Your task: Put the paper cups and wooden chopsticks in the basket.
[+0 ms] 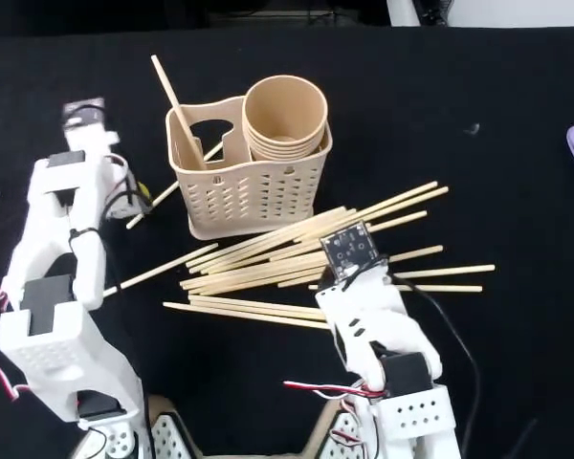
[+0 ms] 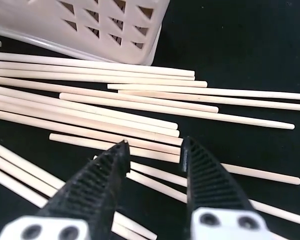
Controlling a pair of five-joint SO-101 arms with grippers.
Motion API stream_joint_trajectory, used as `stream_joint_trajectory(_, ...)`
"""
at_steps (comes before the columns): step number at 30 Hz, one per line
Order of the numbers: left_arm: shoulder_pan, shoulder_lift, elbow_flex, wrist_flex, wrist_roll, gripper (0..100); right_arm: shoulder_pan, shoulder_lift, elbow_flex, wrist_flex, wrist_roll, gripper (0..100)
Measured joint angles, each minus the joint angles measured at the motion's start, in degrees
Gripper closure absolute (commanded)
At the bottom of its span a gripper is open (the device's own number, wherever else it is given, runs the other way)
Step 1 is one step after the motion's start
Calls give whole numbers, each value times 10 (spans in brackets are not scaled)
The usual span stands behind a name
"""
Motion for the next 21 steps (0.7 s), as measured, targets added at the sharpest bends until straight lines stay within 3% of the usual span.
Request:
stream_joint_trajectory(5, 17, 4, -17, -4, -125, 755, 0, 0, 0, 0, 0, 829)
stream_joint_trajectory(12, 19, 63, -26, -64, -208, 755, 0, 0, 0, 0, 0, 829)
stream_joint_trajectory(17, 18, 91, -52, -66, -216, 765, 0, 0, 0, 0, 0, 829)
stream_joint_trajectory(21, 18, 97, -59, -65, -217, 886, 0, 0, 0, 0, 0, 829)
